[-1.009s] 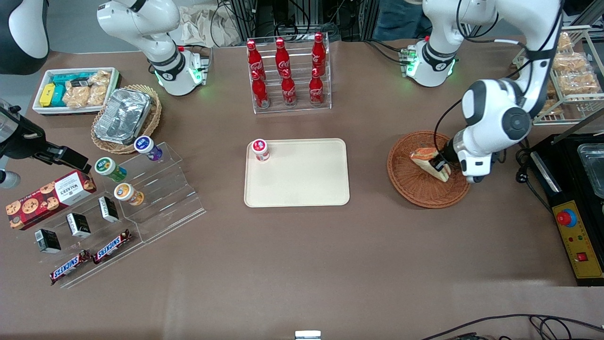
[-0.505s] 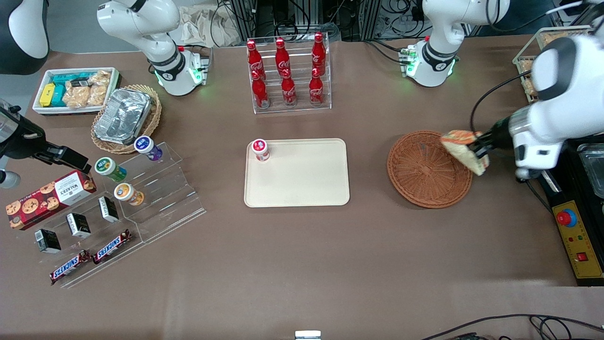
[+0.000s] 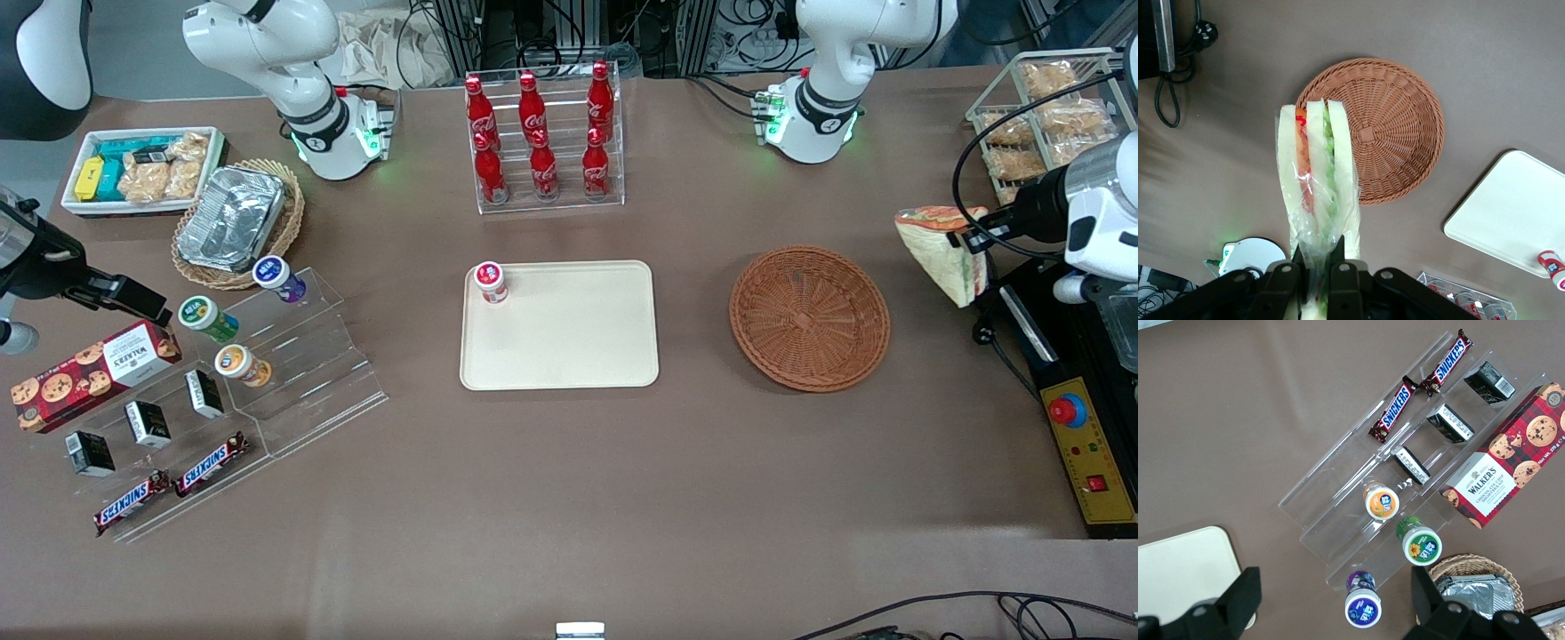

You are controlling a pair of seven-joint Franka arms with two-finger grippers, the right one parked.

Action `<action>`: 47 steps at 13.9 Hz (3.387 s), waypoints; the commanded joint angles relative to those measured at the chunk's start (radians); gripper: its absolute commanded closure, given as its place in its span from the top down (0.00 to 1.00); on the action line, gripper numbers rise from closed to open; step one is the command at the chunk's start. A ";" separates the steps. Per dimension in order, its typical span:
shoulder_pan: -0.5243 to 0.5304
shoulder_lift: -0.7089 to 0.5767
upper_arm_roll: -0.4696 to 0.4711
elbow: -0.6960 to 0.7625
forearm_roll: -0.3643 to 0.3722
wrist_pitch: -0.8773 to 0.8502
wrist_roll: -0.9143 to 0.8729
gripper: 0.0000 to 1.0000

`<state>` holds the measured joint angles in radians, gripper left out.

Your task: Place sandwich from basket to tray

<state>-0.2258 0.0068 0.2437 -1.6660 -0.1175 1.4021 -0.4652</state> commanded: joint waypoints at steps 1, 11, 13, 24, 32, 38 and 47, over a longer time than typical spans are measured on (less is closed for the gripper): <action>-0.021 0.001 -0.013 0.022 0.013 -0.025 0.017 0.00; -0.119 0.074 -0.239 0.009 -0.070 0.102 -0.013 0.00; -0.147 0.105 -0.282 -0.020 -0.065 0.203 -0.010 0.00; -0.305 0.465 -0.395 -0.043 -0.067 0.684 0.010 0.00; -0.326 0.519 -0.397 -0.092 -0.056 0.788 -0.001 0.99; -0.293 0.310 -0.252 -0.078 -0.047 0.504 0.011 0.99; 0.019 -0.007 -0.118 -0.078 -0.013 0.173 0.258 1.00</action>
<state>-0.2326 0.0429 0.1284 -1.7201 -0.1428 1.5825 -0.2067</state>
